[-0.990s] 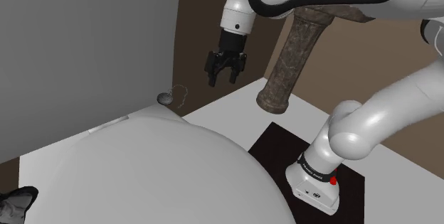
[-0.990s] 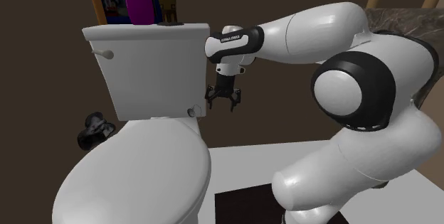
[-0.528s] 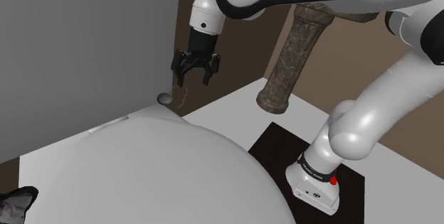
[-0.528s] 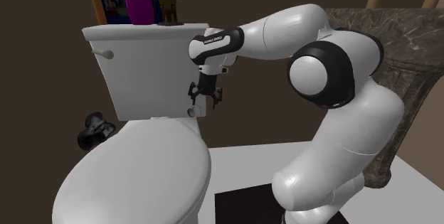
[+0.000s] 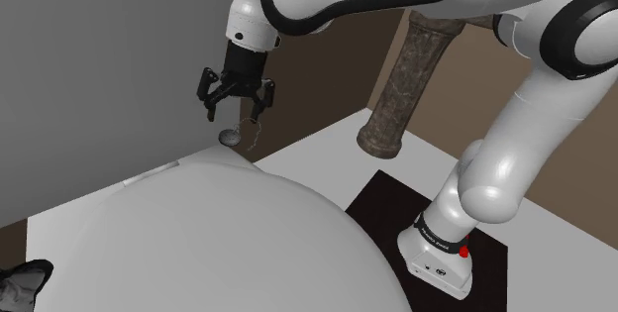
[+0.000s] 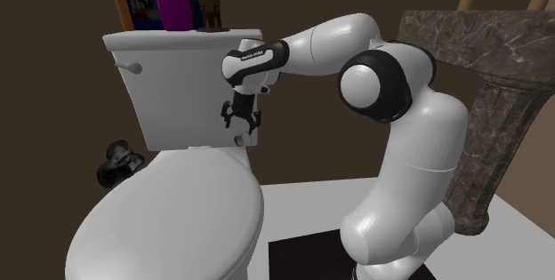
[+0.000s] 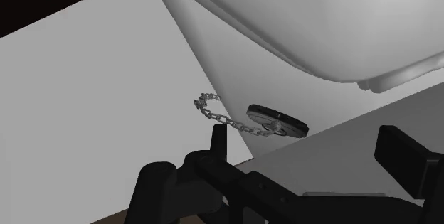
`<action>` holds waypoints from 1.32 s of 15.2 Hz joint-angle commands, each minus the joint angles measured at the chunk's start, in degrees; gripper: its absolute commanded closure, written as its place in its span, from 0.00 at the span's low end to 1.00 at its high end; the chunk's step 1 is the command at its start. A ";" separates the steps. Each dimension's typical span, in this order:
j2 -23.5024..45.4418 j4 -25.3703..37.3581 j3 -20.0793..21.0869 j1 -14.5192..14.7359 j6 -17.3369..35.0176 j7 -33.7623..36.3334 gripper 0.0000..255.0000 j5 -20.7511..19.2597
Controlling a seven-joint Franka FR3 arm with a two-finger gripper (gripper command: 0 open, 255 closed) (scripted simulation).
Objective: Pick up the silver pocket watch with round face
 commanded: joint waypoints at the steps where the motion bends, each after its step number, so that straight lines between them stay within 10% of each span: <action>1: 1.49 -0.57 0.05 -0.06 1.51 -6.07 0.00 -0.25; 7: 2.22 -2.53 0.26 -0.11 4.13 -6.36 0.00 -0.34; 8: 2.52 -1.68 0.28 -0.08 3.64 -6.10 1.00 -0.58; 20: 1.61 -0.90 0.68 -0.65 1.94 -6.09 1.00 -0.31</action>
